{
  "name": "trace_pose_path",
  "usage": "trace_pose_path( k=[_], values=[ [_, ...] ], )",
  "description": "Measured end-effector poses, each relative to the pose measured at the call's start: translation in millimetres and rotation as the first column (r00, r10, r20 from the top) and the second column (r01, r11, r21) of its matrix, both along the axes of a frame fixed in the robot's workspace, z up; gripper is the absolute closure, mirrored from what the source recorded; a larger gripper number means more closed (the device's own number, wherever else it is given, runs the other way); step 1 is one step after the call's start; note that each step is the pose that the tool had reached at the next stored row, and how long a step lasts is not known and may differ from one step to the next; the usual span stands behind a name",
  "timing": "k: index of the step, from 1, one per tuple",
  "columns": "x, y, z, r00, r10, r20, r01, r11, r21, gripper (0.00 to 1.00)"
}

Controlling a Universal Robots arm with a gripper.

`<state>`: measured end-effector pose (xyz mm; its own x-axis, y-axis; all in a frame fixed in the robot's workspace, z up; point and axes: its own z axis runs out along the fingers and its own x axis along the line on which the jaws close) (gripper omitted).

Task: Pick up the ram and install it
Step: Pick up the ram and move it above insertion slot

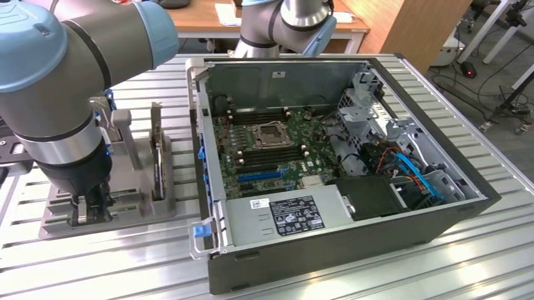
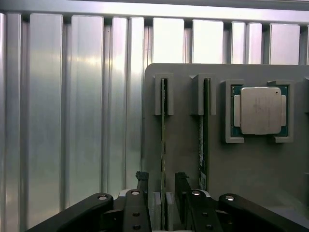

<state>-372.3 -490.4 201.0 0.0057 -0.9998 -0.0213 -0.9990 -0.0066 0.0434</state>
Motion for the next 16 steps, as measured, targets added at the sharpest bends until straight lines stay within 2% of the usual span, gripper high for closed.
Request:
trace_pose_path(
  k=[16],
  values=[
    [0.2,2.2,-0.1,1.0000,0.000,-0.0003,0.000,1.0000,-0.0003,0.65]
  ],
)
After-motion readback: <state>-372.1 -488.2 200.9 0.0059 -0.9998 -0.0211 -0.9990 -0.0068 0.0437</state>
